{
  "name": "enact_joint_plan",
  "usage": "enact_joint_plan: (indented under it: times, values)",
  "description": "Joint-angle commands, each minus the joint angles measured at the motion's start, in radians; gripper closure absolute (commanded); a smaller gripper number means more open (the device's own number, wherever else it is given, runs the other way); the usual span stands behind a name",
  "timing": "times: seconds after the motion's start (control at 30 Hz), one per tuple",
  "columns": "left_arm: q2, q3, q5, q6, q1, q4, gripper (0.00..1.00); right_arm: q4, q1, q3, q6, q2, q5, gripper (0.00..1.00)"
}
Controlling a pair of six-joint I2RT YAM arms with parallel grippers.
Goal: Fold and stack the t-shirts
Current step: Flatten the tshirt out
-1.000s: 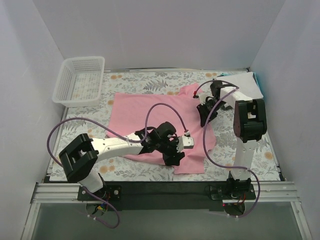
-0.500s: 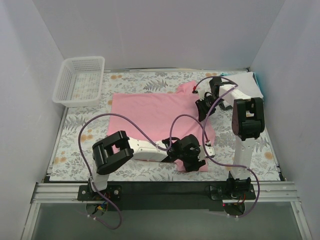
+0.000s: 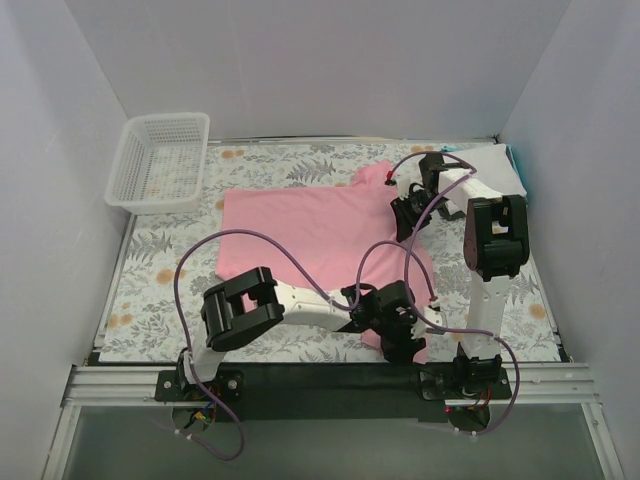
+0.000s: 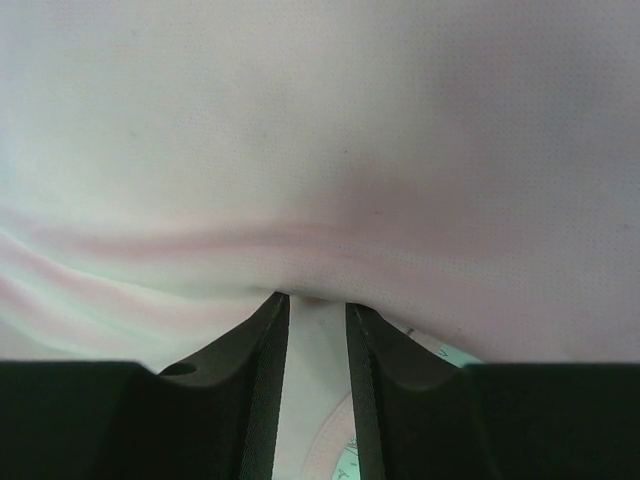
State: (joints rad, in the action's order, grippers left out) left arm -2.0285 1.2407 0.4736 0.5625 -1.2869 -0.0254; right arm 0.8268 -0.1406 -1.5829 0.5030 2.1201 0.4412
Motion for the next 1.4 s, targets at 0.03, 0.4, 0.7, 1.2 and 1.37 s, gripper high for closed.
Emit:
enact_joint_plan:
  times: [0.03, 0.4, 0.7, 1.2, 1.37]
  values:
    - [0.123, -0.032, 0.007, 0.014, 0.011, -0.071, 0.56, -0.025, 0.007, -0.032, 0.005, -0.006, 0.013, 0.68]
    - [0.651, -0.335, 0.028, -0.033, 0.245, -0.343, 0.49, -0.025, 0.006, -0.055, -0.018, -0.06, 0.05, 0.63]
    - [0.908, -0.429, -0.038, -0.234, 0.892, -0.706, 0.58, 0.02, 0.006, 0.001, -0.004, -0.199, -0.016, 0.59]
    - [0.725, -0.477, -0.151, -0.467, 1.413, -0.769, 0.52, 0.012, -0.007, -0.002, -0.021, -0.114, -0.027, 0.58]
    - [0.702, -0.514, -0.098, -0.477, 1.411, -0.759, 0.52, 0.002, -0.01, 0.061, -0.001, -0.112, -0.048, 0.58]
